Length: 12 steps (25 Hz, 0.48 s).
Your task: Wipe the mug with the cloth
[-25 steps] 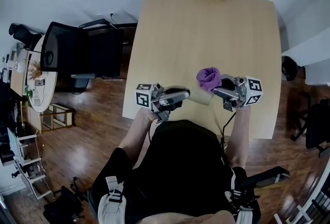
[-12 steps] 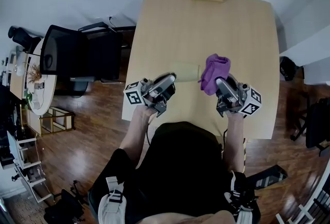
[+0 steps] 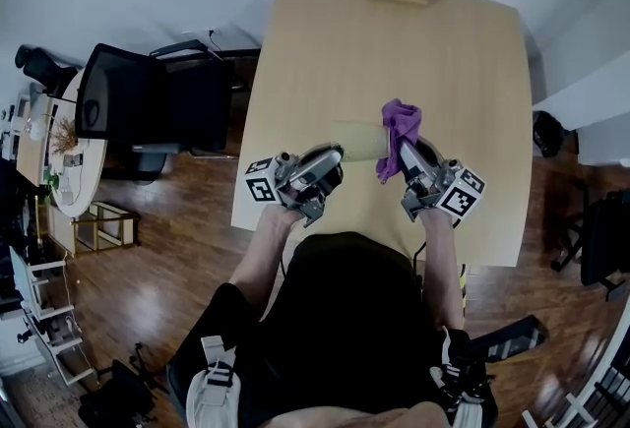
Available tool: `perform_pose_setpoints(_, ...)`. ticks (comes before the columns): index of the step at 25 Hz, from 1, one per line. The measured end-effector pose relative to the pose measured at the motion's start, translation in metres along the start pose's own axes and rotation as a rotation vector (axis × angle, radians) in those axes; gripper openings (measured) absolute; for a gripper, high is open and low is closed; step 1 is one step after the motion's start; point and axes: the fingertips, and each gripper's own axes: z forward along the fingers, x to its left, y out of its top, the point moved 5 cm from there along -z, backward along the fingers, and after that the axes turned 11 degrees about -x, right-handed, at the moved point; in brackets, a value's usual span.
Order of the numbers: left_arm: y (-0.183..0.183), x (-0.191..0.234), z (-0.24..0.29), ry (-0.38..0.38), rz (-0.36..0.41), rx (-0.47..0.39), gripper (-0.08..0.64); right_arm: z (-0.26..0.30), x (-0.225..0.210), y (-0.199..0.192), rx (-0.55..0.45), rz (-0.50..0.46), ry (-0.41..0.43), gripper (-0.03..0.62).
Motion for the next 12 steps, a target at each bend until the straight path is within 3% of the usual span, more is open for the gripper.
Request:
perform_pose_setpoints(2, 0.004, 0.003, -0.006, 0.003, -0.011, -0.024, 0.041, -0.003, -0.012, -0.006, 0.094, -0.083, -0.113, 0.061)
perform_pose_setpoints(4, 0.008, 0.004, -0.004, 0.013, 0.007, -0.024, 0.043, -0.007, -0.010, 0.004, 0.082, -0.095, -0.140, 0.061)
perform_pose_setpoints(8, 0.010, 0.009, -0.005, 0.035, 0.031, -0.023, 0.043, 0.000, 0.027, 0.039, -0.057, -0.023, 0.021, 0.061)
perform_pose_setpoints(10, 0.009, 0.009, -0.002, 0.033, 0.032, -0.024, 0.043, 0.008, 0.043, 0.042, -0.053, -0.016, 0.075, 0.061)
perform_pose_setpoints(12, 0.005, 0.006, 0.002, 0.014, 0.029, -0.013, 0.043, 0.013, 0.046, 0.034, -0.018, -0.033, 0.065, 0.061)
